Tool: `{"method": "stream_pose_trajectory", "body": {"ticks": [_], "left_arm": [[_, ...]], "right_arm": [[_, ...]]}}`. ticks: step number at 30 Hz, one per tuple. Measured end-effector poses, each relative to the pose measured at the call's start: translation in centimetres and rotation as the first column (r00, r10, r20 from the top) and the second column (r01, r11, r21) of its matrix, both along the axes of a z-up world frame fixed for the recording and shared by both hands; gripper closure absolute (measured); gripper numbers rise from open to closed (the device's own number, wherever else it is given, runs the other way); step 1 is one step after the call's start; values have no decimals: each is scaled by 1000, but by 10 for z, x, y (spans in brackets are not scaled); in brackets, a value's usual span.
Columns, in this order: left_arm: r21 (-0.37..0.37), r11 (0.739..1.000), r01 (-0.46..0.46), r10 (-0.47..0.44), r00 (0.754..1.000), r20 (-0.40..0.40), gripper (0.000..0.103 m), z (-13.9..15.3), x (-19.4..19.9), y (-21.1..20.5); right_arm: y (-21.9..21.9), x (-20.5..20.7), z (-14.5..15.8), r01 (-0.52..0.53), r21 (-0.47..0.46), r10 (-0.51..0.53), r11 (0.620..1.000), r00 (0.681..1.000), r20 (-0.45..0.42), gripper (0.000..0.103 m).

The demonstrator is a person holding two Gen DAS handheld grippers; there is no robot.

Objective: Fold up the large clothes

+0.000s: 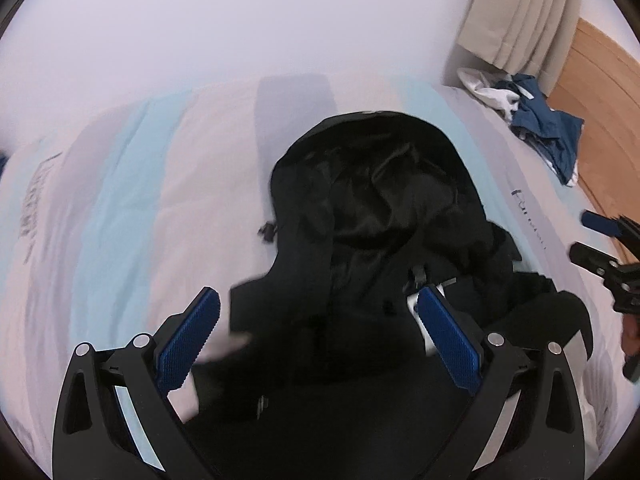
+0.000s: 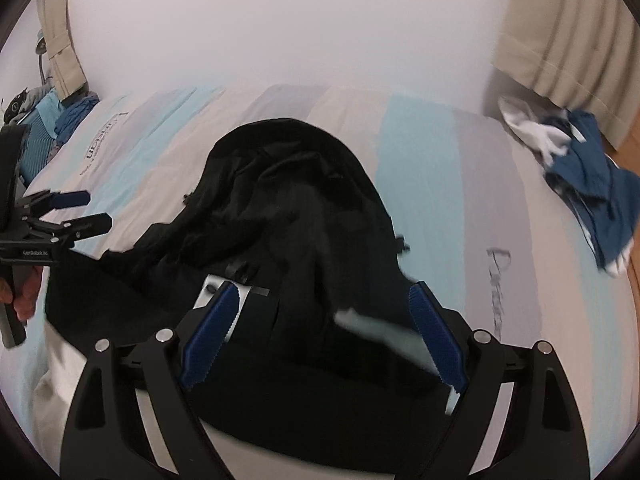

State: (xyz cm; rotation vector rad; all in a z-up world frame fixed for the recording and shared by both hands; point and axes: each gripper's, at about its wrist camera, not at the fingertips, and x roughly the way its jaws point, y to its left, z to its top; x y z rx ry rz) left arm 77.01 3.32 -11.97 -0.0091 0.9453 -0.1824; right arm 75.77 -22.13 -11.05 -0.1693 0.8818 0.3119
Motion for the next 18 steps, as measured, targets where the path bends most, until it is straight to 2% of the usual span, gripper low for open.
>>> {"method": "stream_pose_trajectory", "body": {"ticks": [3,6,9,14,18], "left_arm": [[15,999,37,-37,999,3,6,-8,27,2],[60,995,74,-74,997,-1,6,-18,54,4],[57,992,111,-111,994,-9,6,-28,78,5],[61,991,122,-122,993,-8,6,-40,115,0],[84,988,133,-134,991,-3,6,-48,138,-9]], "right_arm": [[4,33,-12,-28,-20,28,999,1000,-5,20],[6,64,-24,-46,-27,46,999,999,0,20],[9,92,-38,-51,-59,50,997,999,-5,20],[16,129,-59,-80,-145,78,986,997,-19,20],[18,152,-70,-74,-139,71,988,997,-26,20]]}}
